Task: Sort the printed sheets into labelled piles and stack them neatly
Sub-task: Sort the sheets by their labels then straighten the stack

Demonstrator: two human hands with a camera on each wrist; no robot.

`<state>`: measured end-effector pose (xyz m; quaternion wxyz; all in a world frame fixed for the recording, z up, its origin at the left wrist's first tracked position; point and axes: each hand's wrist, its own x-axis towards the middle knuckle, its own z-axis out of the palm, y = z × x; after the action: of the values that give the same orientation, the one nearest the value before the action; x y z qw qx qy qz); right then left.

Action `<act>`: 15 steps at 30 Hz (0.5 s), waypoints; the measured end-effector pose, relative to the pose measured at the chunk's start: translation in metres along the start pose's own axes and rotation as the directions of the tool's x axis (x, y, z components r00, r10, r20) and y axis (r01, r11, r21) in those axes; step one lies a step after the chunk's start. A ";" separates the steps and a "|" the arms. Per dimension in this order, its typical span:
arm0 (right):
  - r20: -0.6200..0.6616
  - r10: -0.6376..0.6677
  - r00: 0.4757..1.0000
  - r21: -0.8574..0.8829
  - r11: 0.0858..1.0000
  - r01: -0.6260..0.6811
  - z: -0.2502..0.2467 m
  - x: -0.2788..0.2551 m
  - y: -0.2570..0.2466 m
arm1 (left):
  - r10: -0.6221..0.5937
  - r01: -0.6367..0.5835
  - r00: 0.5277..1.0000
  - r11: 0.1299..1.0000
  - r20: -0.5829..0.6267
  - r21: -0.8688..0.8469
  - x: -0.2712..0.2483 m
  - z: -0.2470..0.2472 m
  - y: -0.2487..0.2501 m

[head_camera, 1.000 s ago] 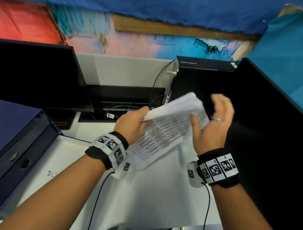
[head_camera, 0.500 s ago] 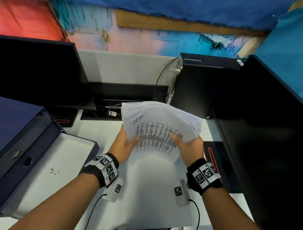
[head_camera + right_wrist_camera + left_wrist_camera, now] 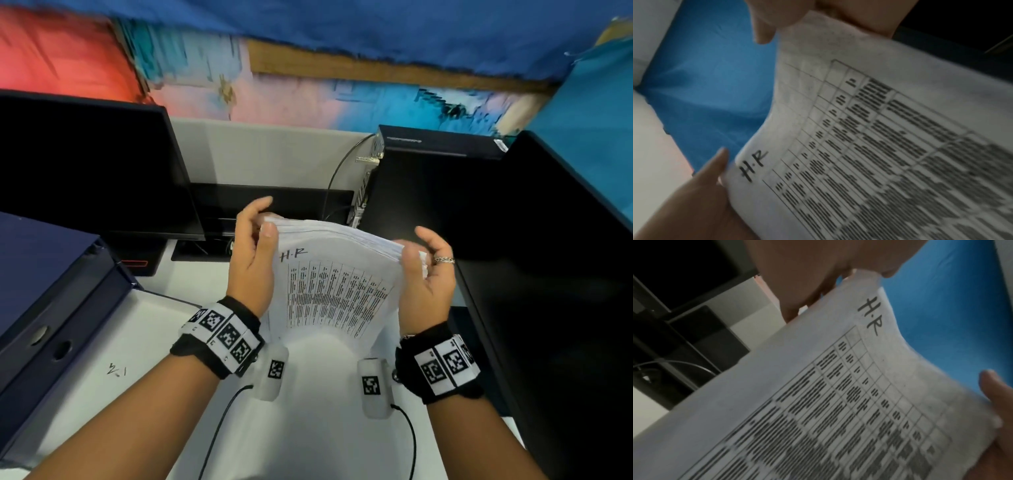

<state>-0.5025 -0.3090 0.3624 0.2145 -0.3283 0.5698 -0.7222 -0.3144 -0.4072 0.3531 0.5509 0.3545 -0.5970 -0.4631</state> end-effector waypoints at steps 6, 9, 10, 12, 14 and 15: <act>0.098 0.115 0.988 -0.042 0.993 -0.112 -0.005 -0.005 0.012 | -0.180 0.180 0.972 0.984 0.152 0.013 0.002 -0.011 -0.019; 0.112 0.128 0.985 -0.050 0.991 -0.123 -0.010 -0.005 0.019 | -0.221 0.224 0.954 0.975 0.201 0.009 0.005 -0.016 -0.027; 0.130 0.146 0.981 -0.047 0.989 -0.141 -0.011 -0.004 0.021 | -0.234 0.239 0.952 0.971 0.197 -0.005 0.006 -0.017 -0.028; 0.182 0.196 0.963 -0.028 0.981 -0.194 -0.011 -0.005 0.024 | -0.250 0.255 0.940 0.967 0.233 0.011 0.008 -0.018 -0.029; 0.189 0.192 0.963 -0.043 0.981 -0.187 -0.011 -0.007 0.024 | -0.236 0.229 0.935 0.972 0.264 0.057 0.006 -0.018 -0.033; 0.176 0.175 0.969 -0.044 0.985 -0.170 -0.011 -0.007 0.023 | -0.239 0.233 0.939 0.971 0.248 0.053 0.005 -0.017 -0.034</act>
<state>-0.5072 -0.3030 0.3371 0.3221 -0.3443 0.5846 -0.6603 -0.3013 -0.4258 0.3222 0.4069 0.3678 -0.6207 -0.5602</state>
